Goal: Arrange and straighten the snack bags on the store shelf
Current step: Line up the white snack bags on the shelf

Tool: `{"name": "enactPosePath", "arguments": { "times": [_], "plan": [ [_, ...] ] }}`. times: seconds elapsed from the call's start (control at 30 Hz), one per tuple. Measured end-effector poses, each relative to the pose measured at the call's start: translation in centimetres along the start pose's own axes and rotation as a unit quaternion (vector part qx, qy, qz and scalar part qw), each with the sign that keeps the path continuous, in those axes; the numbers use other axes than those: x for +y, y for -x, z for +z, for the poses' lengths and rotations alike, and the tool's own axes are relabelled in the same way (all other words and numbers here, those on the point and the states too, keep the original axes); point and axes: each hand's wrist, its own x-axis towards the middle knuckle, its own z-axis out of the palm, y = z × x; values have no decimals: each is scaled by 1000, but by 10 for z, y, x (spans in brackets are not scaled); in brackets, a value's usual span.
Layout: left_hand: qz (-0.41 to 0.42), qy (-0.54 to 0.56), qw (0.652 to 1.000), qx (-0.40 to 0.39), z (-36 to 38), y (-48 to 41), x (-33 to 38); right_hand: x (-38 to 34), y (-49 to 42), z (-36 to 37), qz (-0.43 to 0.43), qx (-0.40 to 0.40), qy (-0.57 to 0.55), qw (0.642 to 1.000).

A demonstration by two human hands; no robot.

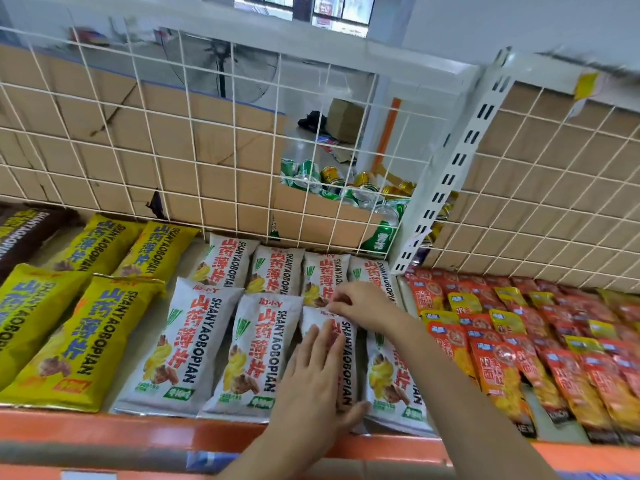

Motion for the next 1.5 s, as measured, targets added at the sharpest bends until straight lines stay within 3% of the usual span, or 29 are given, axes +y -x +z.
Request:
{"name": "enactPosePath", "arguments": {
  "times": [0.33,0.47,0.53,0.6,0.87,0.93,1.07,1.17,1.33,1.5],
  "plan": [
    [-8,37,999,-22,16,0,2,9,-6,7,30,43,-53,997],
    [8,44,997,-65,11,-3,5,8,-9,8,34,56,-42,997],
    [19,33,999,-28,11,-3,5,8,-10,8,37,60,-48,996],
    [-6,39,997,-71,16,-1,2,9,-12,7,39,68,-53,996],
    [15,36,999,10,19,1,3,7,-8,7,32,61,-75,995],
    [-4,48,999,-23,23,5,1,7,-6,7,27,62,-82,994],
    [15,26,999,-9,27,7,-4,11,-6,10,29,76,-86,993],
    [30,14,998,46,5,4,-7,12,-7,12,29,81,-90,992],
    [-75,50,991,101,-26,-39,-57,9,-7,14,35,88,-81,992],
    [-97,-6,995,33,-27,-67,-95,7,-5,16,38,96,-73,992]
  ]
}}
